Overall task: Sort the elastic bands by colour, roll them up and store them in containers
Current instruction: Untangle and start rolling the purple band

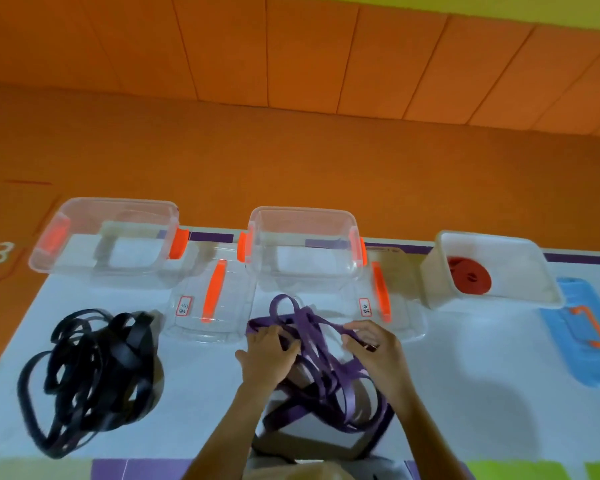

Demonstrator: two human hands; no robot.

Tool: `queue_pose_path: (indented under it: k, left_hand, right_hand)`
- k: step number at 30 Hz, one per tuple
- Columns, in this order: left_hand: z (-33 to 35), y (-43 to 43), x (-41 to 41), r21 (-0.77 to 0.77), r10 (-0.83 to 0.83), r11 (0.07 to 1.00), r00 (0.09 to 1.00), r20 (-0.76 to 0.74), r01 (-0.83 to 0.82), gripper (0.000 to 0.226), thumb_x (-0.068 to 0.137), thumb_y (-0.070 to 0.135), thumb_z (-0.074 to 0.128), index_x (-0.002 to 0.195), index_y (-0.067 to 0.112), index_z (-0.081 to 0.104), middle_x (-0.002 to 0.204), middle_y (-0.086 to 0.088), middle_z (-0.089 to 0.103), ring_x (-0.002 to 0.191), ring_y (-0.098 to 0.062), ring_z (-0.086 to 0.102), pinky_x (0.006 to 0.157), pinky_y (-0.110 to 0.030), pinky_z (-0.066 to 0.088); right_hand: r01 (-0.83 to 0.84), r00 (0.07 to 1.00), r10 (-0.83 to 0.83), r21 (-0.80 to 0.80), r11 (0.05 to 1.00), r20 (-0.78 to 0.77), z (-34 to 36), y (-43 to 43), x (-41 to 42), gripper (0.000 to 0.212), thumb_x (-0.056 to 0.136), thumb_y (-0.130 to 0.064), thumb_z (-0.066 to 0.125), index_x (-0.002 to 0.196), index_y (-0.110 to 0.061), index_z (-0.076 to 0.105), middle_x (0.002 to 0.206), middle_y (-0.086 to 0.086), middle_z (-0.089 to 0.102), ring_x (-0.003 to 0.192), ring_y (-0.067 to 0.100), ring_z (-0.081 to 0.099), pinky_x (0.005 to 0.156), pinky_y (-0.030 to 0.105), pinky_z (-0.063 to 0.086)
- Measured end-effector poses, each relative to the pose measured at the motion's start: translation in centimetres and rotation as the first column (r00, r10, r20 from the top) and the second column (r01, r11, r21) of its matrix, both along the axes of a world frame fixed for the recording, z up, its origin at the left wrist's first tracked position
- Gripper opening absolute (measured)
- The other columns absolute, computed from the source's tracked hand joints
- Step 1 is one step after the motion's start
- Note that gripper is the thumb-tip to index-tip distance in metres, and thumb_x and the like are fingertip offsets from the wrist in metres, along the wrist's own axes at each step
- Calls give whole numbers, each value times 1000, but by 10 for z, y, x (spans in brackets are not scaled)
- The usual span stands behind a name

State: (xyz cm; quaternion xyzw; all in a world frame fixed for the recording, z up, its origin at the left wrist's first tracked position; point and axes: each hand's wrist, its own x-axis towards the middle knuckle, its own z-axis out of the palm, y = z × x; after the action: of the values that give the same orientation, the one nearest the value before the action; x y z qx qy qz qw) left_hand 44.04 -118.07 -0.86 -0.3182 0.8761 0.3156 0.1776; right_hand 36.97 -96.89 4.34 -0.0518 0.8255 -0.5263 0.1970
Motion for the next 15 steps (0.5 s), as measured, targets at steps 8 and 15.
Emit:
queue_pose_path:
  k: [8,15]
  left_hand:
    - [-10,6,-3,-335,-108,928,978,178,164,53,101,34,59,151,23,43,155,-3,46,146,-30,37,113,-52,37]
    - [8,-31,18,-87,17,995,943,-334,-49,39,92,-10,58,126,9,61,121,-11,60,110,-36,59,86,-40,53]
  right_hand:
    - [83,991,-75,67,994,-112,7,19,6,18,92,-9,77,93,-26,75,87,-14,76,84,9,73,78,30,59]
    - [78,995,-66,188,979,-68,-16,26,-2,20,98,-16,71,113,-29,71,105,-12,76,97,5,72,86,29,57]
